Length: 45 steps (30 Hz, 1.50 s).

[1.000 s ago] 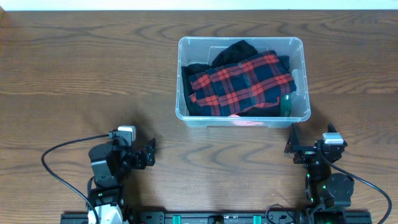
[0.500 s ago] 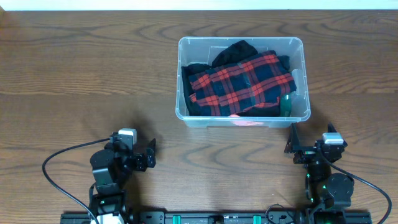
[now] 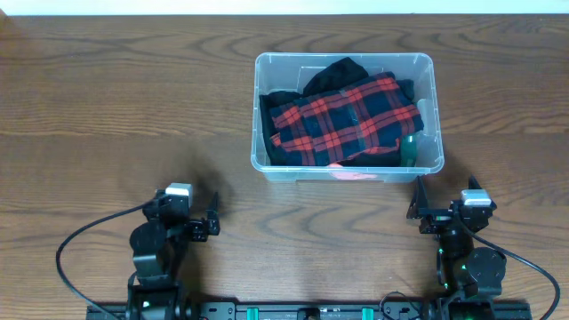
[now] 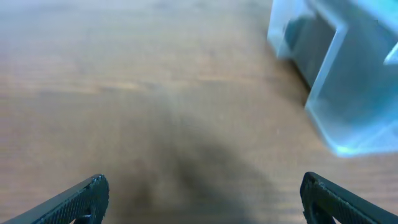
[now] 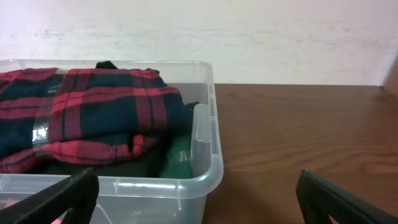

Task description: Pack container

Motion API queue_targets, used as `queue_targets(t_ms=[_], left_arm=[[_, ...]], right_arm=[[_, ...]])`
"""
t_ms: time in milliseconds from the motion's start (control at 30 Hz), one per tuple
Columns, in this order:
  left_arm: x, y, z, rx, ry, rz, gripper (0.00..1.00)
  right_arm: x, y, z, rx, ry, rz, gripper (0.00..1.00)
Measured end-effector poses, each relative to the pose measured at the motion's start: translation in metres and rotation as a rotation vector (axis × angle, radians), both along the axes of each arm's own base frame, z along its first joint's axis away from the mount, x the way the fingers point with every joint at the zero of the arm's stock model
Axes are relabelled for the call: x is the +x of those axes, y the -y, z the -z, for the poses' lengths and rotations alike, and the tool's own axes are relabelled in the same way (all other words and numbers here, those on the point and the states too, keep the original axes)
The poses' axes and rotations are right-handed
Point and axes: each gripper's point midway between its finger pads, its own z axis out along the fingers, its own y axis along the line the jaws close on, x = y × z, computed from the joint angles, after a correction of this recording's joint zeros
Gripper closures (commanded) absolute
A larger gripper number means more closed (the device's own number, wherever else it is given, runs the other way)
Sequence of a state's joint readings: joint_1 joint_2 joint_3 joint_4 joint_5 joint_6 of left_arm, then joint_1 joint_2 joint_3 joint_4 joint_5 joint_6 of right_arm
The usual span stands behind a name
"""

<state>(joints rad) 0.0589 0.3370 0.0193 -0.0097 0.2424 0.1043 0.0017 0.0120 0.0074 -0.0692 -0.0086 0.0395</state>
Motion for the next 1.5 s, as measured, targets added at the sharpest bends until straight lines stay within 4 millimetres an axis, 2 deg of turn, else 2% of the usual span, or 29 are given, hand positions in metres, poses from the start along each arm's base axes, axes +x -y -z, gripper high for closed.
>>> queue_targets(t_ms=[467, 1500], left_arm=[[-0.003, 0.011, -0.070, 0.021, 0.308, 0.024, 0.02], [-0.003, 0.011, -0.072, 0.021, 0.317, 0.027, 0.02]], right_arm=[[0.000, 0.000, 0.000, 0.000, 0.000, 0.000, 0.01], [0.000, 0.000, 0.000, 0.000, 0.000, 0.000, 0.01]])
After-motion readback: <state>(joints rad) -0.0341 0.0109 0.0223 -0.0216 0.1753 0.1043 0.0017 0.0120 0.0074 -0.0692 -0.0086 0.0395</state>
